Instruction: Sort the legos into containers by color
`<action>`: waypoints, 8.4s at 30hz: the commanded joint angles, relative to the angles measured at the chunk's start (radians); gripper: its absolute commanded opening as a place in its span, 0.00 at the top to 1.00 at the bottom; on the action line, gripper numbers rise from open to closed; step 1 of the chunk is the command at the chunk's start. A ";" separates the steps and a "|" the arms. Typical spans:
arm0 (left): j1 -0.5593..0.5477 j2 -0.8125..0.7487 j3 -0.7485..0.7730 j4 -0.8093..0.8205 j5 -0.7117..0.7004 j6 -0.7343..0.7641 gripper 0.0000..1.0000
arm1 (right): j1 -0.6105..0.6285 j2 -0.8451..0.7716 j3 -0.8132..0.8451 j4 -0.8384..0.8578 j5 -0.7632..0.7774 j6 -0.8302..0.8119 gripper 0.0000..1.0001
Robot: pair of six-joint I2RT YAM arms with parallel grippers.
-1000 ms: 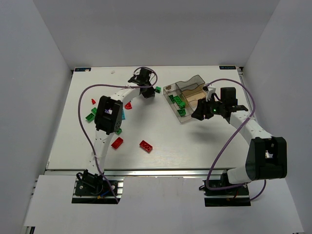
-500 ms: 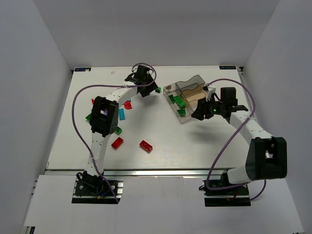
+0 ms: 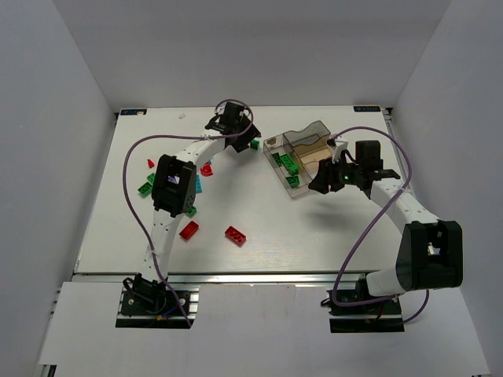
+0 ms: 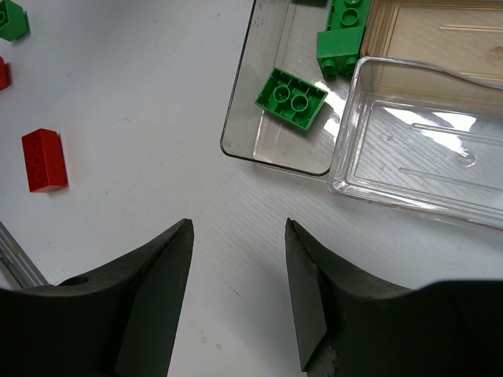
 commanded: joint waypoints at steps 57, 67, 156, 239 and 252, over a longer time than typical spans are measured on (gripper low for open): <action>0.010 -0.093 -0.067 0.002 0.015 0.016 0.88 | -0.003 -0.050 -0.025 0.022 -0.010 0.002 0.44; -0.002 -0.261 -0.176 0.007 -0.031 0.165 0.91 | 0.000 -0.043 -0.013 0.019 -0.011 0.002 0.44; -0.067 -1.678 -1.029 -0.843 -0.476 -0.205 0.35 | 0.850 0.875 0.963 -0.051 0.276 0.152 0.11; 0.341 -1.085 -1.002 -0.306 -0.249 0.249 0.06 | 0.249 0.502 0.653 -0.231 0.389 -0.085 0.42; 0.551 -0.960 -0.997 -0.215 -0.085 0.248 0.38 | 0.185 0.364 0.623 -0.289 -0.028 -0.281 0.28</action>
